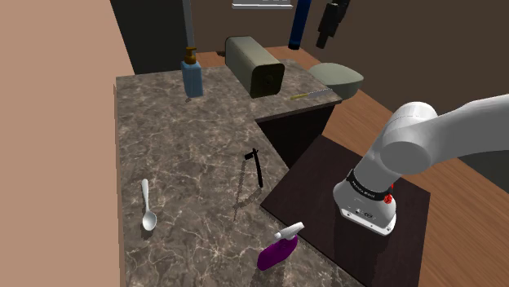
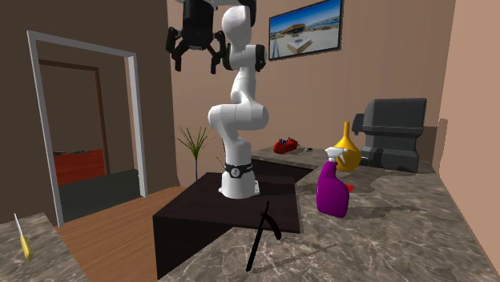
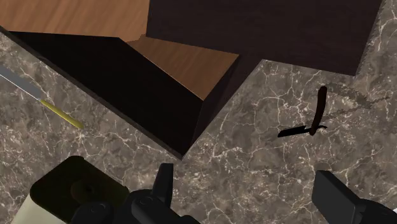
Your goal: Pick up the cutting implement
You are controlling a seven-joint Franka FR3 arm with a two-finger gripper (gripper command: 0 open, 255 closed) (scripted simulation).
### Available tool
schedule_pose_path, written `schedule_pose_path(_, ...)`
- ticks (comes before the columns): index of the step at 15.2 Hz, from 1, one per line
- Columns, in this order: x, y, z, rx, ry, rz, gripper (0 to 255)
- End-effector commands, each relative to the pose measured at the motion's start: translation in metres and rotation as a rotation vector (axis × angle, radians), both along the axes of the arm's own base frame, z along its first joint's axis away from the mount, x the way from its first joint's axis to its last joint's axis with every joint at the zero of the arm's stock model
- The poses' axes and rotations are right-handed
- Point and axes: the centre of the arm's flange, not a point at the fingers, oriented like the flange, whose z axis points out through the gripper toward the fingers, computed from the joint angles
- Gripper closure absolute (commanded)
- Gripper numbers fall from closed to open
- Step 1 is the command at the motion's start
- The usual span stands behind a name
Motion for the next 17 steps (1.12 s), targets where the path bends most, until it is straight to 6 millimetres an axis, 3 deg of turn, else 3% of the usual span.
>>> schedule_pose_path(1, 0.0, 0.0, 0.0, 0.0, 0.0, 0.0, 0)
schedule_pose_path(17, 0.019, 0.095, -0.182, 0.071, -0.02, -0.263, 0)
